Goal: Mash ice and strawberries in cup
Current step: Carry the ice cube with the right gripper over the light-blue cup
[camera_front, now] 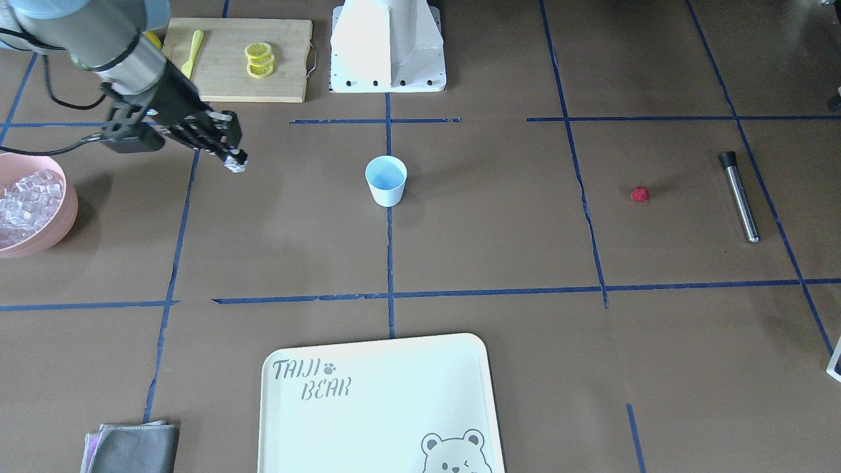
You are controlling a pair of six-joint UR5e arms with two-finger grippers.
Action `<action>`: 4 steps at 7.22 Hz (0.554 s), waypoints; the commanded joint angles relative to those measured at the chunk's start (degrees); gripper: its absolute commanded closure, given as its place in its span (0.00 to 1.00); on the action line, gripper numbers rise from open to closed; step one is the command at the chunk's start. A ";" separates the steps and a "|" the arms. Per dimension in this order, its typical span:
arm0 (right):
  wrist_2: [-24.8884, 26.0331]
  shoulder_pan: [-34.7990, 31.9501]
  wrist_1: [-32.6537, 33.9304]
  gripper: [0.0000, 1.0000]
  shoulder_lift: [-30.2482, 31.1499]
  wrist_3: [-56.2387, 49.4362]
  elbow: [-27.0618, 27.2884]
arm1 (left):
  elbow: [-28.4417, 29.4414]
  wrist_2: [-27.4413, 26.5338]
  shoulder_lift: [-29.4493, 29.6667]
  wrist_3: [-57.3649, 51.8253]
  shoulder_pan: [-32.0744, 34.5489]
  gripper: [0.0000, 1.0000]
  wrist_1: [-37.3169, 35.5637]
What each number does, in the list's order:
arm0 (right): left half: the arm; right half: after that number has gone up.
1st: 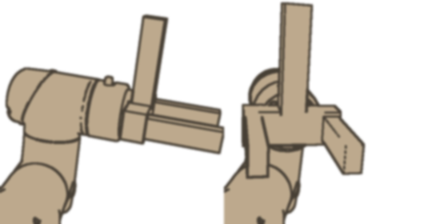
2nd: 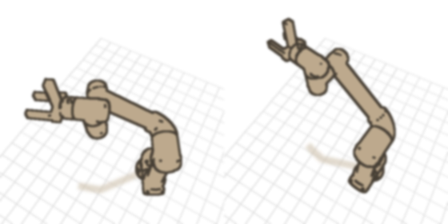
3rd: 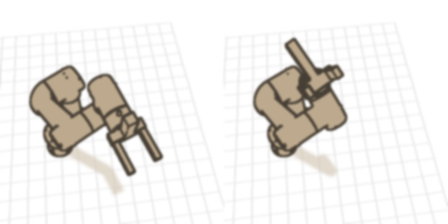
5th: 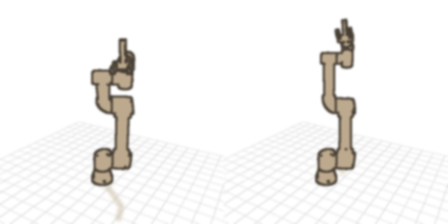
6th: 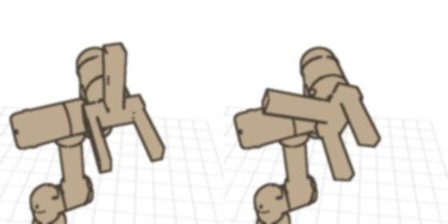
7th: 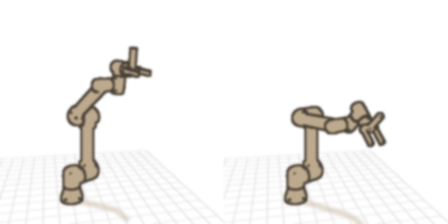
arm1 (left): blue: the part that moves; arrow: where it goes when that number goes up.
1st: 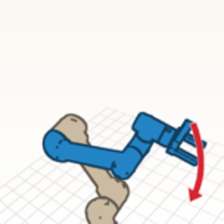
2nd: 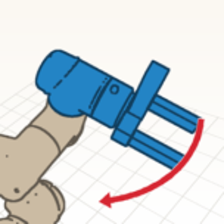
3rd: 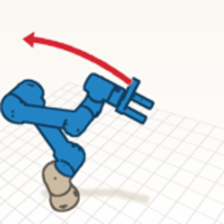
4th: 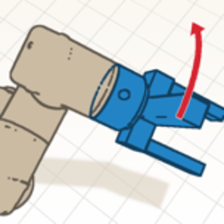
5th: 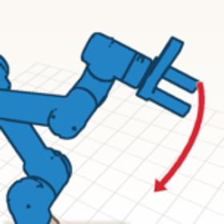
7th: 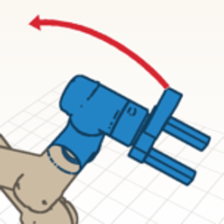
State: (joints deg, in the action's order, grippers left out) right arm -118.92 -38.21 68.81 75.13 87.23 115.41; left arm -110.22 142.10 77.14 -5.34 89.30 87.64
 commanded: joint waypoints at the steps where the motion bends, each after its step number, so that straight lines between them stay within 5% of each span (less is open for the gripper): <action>1: 10.85 10.67 6.48 0.99 -15.03 9.77 -6.30 | -0.08 0.02 -0.06 0.33 0.00 0.00 1.30; 4: 11.95 12.46 6.17 0.99 -18.70 12.09 -9.67 | 0.09 1.16 -0.06 0.33 0.00 0.00 1.31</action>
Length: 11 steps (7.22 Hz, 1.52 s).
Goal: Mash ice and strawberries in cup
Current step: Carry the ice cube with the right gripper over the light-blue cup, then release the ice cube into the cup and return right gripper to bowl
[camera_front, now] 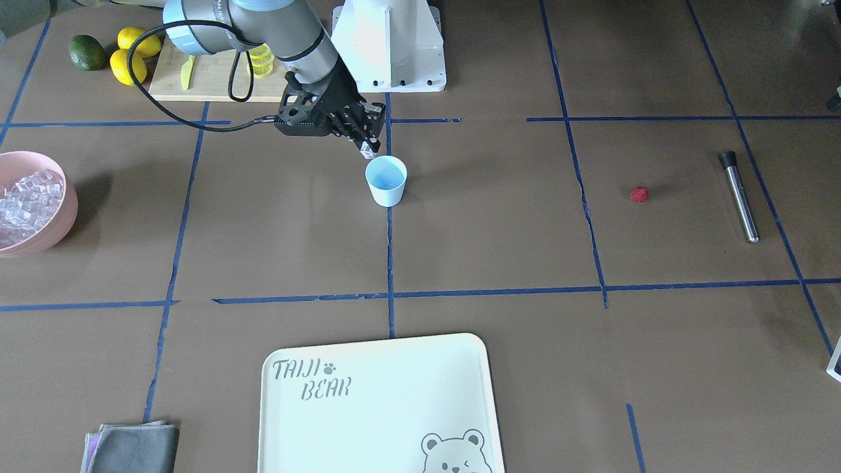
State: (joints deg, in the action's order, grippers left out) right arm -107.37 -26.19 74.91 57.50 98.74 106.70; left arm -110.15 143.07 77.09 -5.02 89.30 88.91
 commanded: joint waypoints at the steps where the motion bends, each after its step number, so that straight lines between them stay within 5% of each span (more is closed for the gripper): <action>1: 0.40 0.44 0.15 0.99 -1.07 0.58 -1.23 | -0.06 0.19 -0.09 0.01 0.00 0.00 0.04; 2: 0.40 0.44 0.24 0.97 -1.07 0.41 -1.41 | -0.06 0.19 -0.09 0.01 0.00 0.00 0.04; 4: 0.40 0.44 0.32 0.14 -1.60 0.23 -2.98 | -0.15 0.19 -0.18 0.01 0.00 0.00 0.13; 8: -0.55 -1.39 0.59 0.13 -0.73 -0.12 -1.17 | -0.15 0.19 -0.18 0.01 0.00 0.00 0.04; 11: -15.45 -15.15 0.77 0.12 14.95 -7.45 9.11 | -0.15 0.19 -0.27 0.01 0.00 0.00 0.04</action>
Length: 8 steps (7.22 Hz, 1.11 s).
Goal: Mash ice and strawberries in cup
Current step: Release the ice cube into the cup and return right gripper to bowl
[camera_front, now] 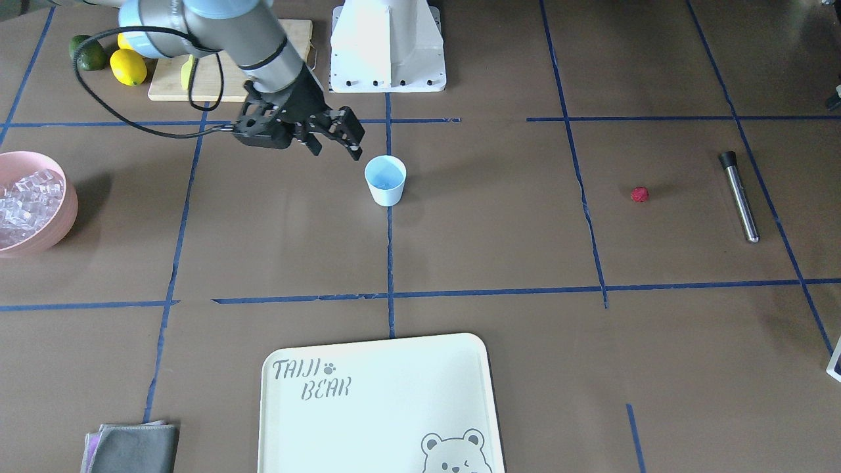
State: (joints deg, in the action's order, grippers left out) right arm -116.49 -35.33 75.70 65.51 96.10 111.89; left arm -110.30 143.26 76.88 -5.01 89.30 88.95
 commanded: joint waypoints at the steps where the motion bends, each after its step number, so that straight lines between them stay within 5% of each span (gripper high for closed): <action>1: -8.99 -9.72 -0.29 0.12 13.53 -13.74 5.78 | 0.00 0.00 -0.06 0.00 0.00 0.00 0.00; 2: -11.71 -13.76 -0.47 0.01 19.33 -24.10 6.93 | 0.09 0.00 -0.06 0.00 0.00 0.00 0.00; 5: -13.67 -25.44 -0.38 0.01 29.73 -51.69 4.14 | 0.09 0.00 -0.06 0.00 0.00 0.00 0.00; 8: -16.66 -34.87 -0.38 0.01 30.47 -70.82 -4.55 | 0.09 0.00 -0.06 0.00 0.00 0.00 0.00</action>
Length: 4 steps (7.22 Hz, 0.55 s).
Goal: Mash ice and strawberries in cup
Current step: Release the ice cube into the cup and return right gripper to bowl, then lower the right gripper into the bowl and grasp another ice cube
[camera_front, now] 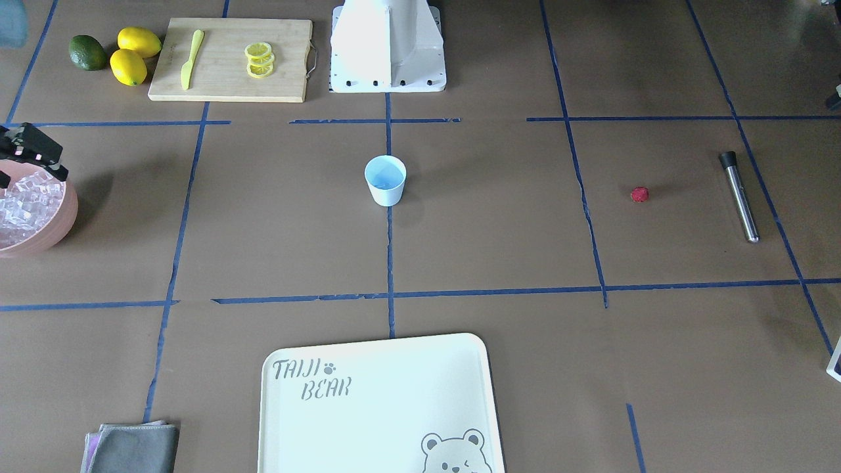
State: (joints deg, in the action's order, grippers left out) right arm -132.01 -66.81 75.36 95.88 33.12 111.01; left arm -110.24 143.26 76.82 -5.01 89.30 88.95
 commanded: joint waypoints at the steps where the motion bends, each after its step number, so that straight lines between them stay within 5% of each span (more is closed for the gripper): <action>1: -0.97 -3.41 -0.04 0.01 -0.42 -8.85 -5.43 | -0.06 0.00 0.00 0.00 0.00 0.00 0.00; 4: -1.06 -3.24 -0.04 0.01 0.71 -9.73 -8.35 | -0.24 0.00 0.00 0.00 0.00 0.00 0.00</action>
State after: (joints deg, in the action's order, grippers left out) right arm -133.20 -70.13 75.25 96.05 23.90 103.67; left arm -110.40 143.26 76.82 -5.01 89.30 88.95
